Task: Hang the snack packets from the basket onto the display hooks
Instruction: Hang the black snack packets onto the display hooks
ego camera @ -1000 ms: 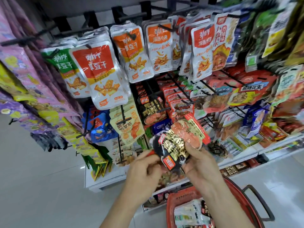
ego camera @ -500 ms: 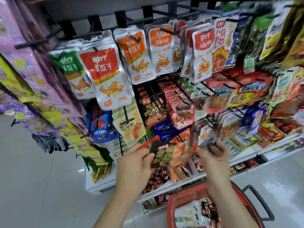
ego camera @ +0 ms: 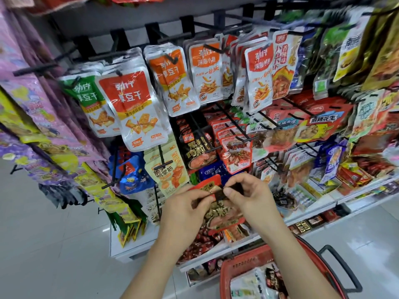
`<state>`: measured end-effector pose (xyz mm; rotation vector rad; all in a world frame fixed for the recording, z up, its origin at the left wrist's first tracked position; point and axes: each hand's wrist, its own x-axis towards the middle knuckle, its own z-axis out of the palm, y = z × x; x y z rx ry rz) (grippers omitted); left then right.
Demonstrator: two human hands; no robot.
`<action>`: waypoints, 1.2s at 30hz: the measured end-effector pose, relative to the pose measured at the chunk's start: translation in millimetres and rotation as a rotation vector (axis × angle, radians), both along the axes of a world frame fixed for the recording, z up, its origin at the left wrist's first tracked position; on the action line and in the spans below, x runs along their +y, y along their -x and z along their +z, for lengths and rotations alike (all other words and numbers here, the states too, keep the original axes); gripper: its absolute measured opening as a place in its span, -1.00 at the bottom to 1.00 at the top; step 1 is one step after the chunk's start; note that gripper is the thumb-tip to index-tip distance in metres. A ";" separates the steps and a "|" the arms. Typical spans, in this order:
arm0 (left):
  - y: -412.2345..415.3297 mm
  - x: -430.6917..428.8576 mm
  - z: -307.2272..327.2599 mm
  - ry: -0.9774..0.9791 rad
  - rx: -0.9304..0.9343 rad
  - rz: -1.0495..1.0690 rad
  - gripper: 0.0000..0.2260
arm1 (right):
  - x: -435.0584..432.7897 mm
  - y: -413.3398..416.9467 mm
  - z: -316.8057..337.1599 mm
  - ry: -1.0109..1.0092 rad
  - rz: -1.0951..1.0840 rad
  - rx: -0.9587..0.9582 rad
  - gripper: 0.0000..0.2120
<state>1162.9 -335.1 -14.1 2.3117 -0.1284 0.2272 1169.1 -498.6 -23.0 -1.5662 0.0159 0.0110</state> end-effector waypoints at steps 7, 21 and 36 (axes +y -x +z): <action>-29.5 -3.1 14.6 0.374 0.100 0.225 -0.82 | 0.4 -42.7 17.3 -0.010 0.142 0.099 -0.85; -72.8 -21.1 2.5 0.500 0.097 0.469 -0.65 | 15.7 -88.1 16.2 -0.081 -0.061 0.099 -0.88; -65.5 -13.9 -2.1 0.215 -0.081 0.434 -0.78 | 26.9 -106.1 -3.0 0.166 -0.140 -0.015 -0.73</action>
